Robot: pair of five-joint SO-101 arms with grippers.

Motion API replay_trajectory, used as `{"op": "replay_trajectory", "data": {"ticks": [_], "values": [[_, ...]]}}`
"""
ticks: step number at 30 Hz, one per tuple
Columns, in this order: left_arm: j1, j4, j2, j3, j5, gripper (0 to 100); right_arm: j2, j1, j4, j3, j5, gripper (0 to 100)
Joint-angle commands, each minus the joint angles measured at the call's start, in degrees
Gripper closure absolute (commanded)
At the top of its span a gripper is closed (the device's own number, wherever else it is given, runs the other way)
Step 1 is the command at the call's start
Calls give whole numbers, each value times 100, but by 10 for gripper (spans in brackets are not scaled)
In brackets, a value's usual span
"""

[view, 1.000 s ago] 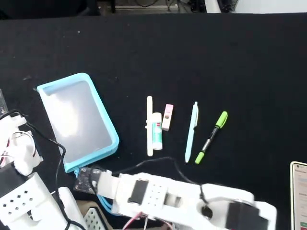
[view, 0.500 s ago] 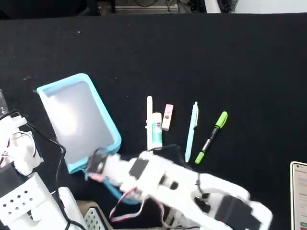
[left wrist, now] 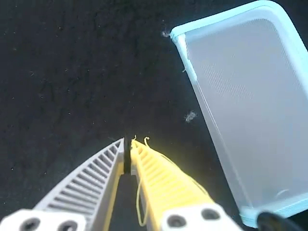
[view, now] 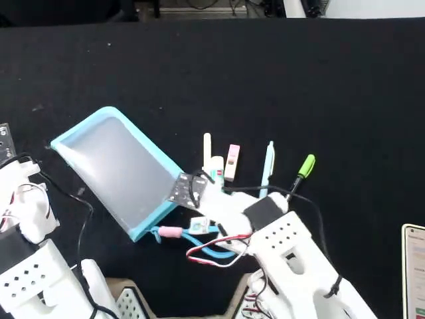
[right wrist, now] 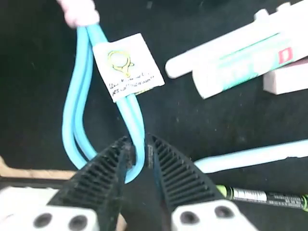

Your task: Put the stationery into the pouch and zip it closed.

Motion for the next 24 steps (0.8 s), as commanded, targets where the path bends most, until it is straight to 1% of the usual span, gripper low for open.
{"op": "replay_trajectory", "data": {"ticks": [1, 3, 5, 7, 9, 11, 13, 15, 18, 22, 24], "values": [[-4, 18, -70, -321, -26, 970, -189, 413, -132, -75, 264, 815], [-4, 18, -70, -321, -26, 970, -189, 404, 26, -338, 255, 765], [-4, 18, -70, -321, -26, 970, -215, 308, 413, -769, 255, 756], [-13, 18, -70, -321, -35, 970, -215, -9, 818, -1209, 185, 767], [-13, 18, -70, -321, -35, 970, -189, -563, 941, -1411, -44, 769], [-4, 18, -70, -321, -26, 970, -180, -1231, 598, -1279, -325, 769], [-4, 18, -70, -321, -26, 970, -180, -1793, -158, -884, -712, 769], [-4, 18, -62, -321, -26, 970, -171, -2145, -1073, -338, -1037, 769], [-4, 18, -62, -321, -35, 970, -154, -2295, -1952, 233, -1187, 769], [-4, 0, -62, -321, -26, 970, 198, -2330, -2321, 338, -1196, 766], [-4, -9, -62, -321, -26, 970, 488, -2488, -2462, 251, -1222, 766]]}}
